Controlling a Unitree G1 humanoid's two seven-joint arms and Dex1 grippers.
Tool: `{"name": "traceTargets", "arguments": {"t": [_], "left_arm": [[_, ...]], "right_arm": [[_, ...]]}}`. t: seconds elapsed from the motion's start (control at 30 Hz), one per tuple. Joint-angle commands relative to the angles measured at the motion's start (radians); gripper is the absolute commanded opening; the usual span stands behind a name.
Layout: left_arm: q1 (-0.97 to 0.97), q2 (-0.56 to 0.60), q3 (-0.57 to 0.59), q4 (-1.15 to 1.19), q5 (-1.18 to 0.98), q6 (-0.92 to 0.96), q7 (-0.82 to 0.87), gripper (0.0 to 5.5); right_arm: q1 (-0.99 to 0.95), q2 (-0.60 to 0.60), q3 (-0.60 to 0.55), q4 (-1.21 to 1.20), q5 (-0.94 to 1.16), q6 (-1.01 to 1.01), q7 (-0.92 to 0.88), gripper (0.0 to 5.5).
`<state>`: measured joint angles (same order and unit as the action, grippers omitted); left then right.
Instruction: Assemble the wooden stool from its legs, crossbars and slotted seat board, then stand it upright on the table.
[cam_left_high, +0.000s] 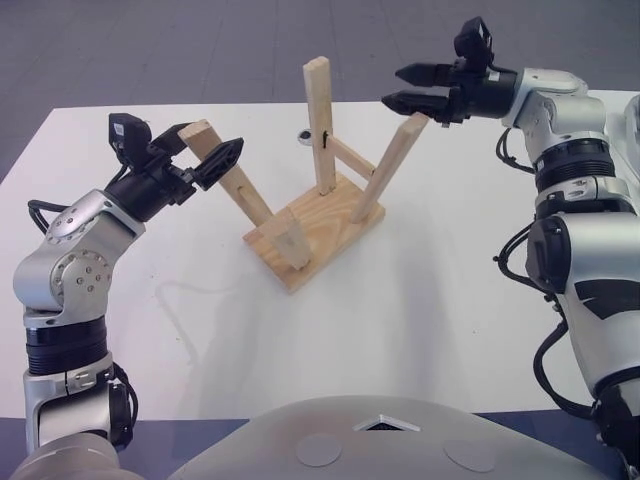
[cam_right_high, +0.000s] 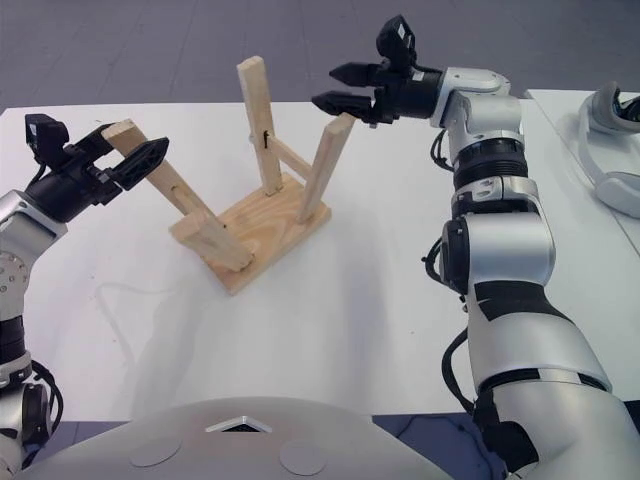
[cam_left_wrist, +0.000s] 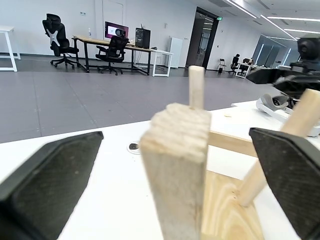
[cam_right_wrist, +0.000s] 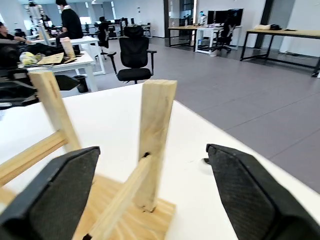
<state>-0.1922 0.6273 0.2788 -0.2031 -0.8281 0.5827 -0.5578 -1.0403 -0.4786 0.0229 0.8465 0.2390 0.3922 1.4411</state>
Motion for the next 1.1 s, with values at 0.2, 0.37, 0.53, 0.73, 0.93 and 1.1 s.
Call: {"name": "traceTargets", "arguments": {"t": [0.2,0.37,0.53,0.73,0.93,1.1], "left_arm": [[-0.006,-0.056,0.013,0.031,0.043,-0.036,-0.007,5.40],[-0.341,0.014,0.355,0.154,-0.368,-0.036,0.026,5.40],[-0.327,0.075,0.504,0.361,-0.335,-0.113,0.133,5.40],[0.286,0.219,-0.182,0.419,0.414,-0.229,-0.124,5.40],[0.296,0.142,-0.266,0.291,0.519,-0.217,-0.097,5.40],[0.249,0.075,-0.262,0.264,0.563,-0.250,-0.041,5.40]], "right_arm": [[0.236,-0.073,-0.004,-0.235,0.003,0.099,-0.130,4.00],[0.343,-0.039,-0.040,-0.232,-0.019,0.007,-0.324,4.00],[0.359,0.013,-0.040,-0.171,-0.065,-0.065,-0.518,4.00],[0.379,0.132,-0.047,-0.065,-0.117,-0.200,-0.775,4.00],[0.490,0.131,0.141,-0.140,-0.293,-0.332,-0.786,4.00],[0.648,0.075,0.348,-0.274,-0.439,-0.405,-0.670,4.00]]}}
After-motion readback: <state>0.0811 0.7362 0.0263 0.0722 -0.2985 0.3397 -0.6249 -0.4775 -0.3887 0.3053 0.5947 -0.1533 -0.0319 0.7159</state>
